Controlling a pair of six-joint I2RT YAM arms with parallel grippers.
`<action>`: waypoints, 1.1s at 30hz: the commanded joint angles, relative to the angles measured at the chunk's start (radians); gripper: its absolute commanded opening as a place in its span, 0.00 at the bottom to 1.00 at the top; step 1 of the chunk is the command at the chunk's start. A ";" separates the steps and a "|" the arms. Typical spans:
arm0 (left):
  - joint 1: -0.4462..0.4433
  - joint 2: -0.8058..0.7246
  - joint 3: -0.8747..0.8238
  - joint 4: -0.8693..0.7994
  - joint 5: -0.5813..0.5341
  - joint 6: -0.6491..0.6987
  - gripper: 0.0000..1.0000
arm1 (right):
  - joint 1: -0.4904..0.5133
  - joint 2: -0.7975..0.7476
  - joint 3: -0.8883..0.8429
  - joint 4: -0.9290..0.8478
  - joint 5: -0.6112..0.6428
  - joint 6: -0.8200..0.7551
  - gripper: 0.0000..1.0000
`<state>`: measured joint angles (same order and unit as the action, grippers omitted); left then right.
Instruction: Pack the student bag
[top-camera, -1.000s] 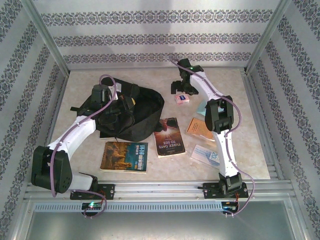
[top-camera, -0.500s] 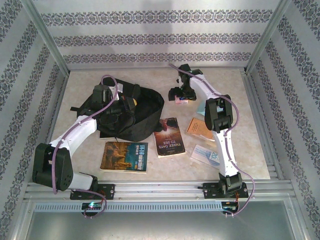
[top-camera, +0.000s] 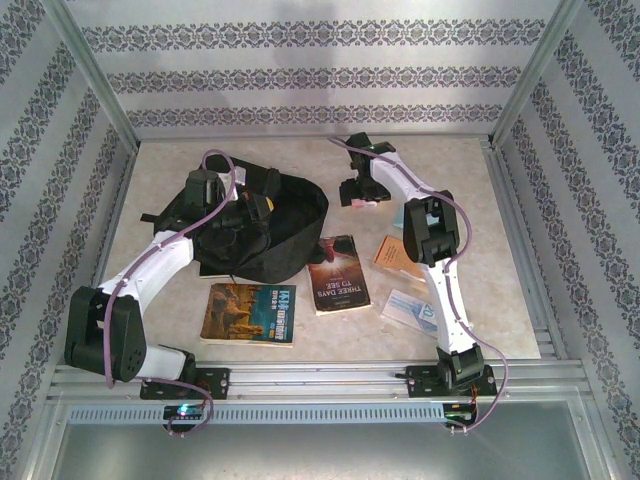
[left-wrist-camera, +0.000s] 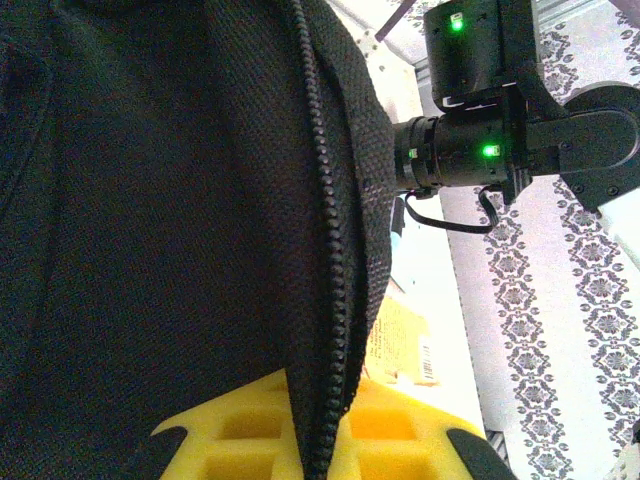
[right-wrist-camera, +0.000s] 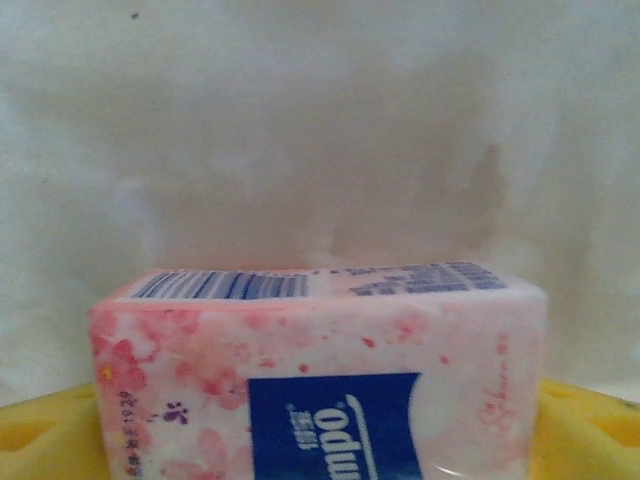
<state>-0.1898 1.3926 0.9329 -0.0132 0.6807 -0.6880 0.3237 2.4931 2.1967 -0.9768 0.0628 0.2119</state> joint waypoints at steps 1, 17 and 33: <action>-0.003 0.003 -0.010 0.047 0.017 0.016 0.00 | 0.009 0.017 -0.002 -0.017 0.008 0.009 0.83; 0.000 -0.047 0.122 -0.084 -0.022 0.030 0.00 | 0.055 -0.450 -0.277 0.116 -0.044 0.089 0.79; 0.004 -0.150 0.304 -0.210 -0.099 0.028 0.00 | 0.346 -0.668 -0.378 0.206 -0.168 0.116 0.79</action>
<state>-0.1879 1.2778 1.1618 -0.2493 0.5896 -0.6804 0.6319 1.7992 1.8072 -0.7746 -0.0711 0.3073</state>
